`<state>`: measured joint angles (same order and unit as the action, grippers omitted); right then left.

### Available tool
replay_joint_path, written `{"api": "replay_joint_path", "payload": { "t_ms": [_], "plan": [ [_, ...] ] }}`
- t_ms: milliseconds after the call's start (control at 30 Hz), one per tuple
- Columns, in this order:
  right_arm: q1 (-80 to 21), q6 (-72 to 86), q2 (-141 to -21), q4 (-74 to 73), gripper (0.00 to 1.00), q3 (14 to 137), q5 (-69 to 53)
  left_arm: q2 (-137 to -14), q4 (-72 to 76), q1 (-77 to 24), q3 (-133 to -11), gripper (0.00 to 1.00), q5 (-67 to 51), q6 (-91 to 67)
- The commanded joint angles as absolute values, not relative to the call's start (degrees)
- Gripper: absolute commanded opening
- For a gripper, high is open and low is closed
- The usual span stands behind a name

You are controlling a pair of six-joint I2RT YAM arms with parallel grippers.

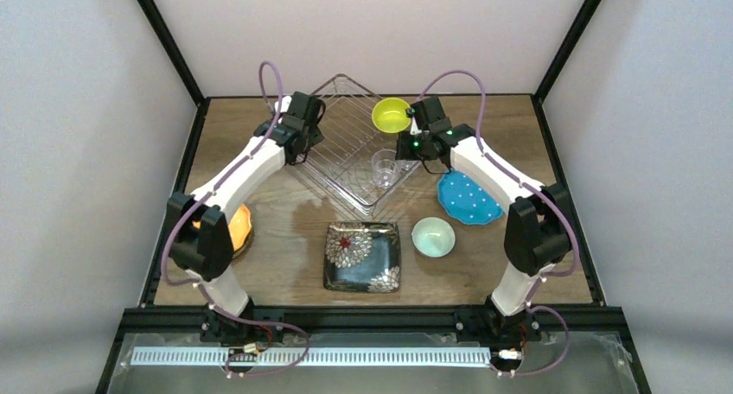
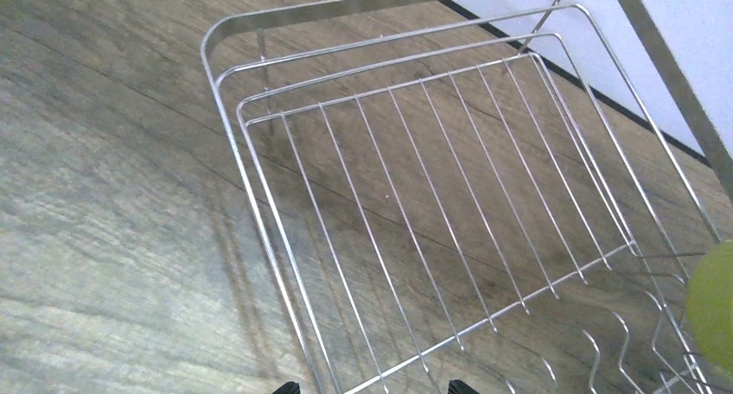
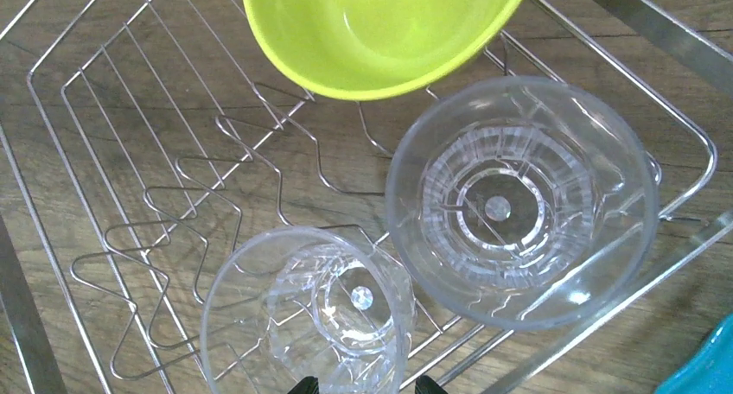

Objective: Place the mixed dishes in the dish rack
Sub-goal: Move the dish rack to the center of the board.

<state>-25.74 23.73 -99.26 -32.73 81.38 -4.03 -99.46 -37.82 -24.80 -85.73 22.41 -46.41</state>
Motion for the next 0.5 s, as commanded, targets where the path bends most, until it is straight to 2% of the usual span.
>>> {"api": "replay_joint_path", "payload": {
  "t_ms": [0,267,467],
  "plan": [
    [-25.97,23.71,-97.62,-30.5,0.65,79.87,-4.77,-94.52,-37.75,-25.03,-82.29,1.0,22.99,-47.78],
    [-25.96,22.94,-95.41,-31.68,0.65,81.92,-2.24,-83.15,-36.55,-25.02,-68.46,1.0,24.77,-54.75],
    [-24.22,21.99,-96.51,-32.5,0.61,86.55,-0.84,-82.47,-35.65,-25.02,-63.63,1.0,25.5,-58.48]
  ]
}}
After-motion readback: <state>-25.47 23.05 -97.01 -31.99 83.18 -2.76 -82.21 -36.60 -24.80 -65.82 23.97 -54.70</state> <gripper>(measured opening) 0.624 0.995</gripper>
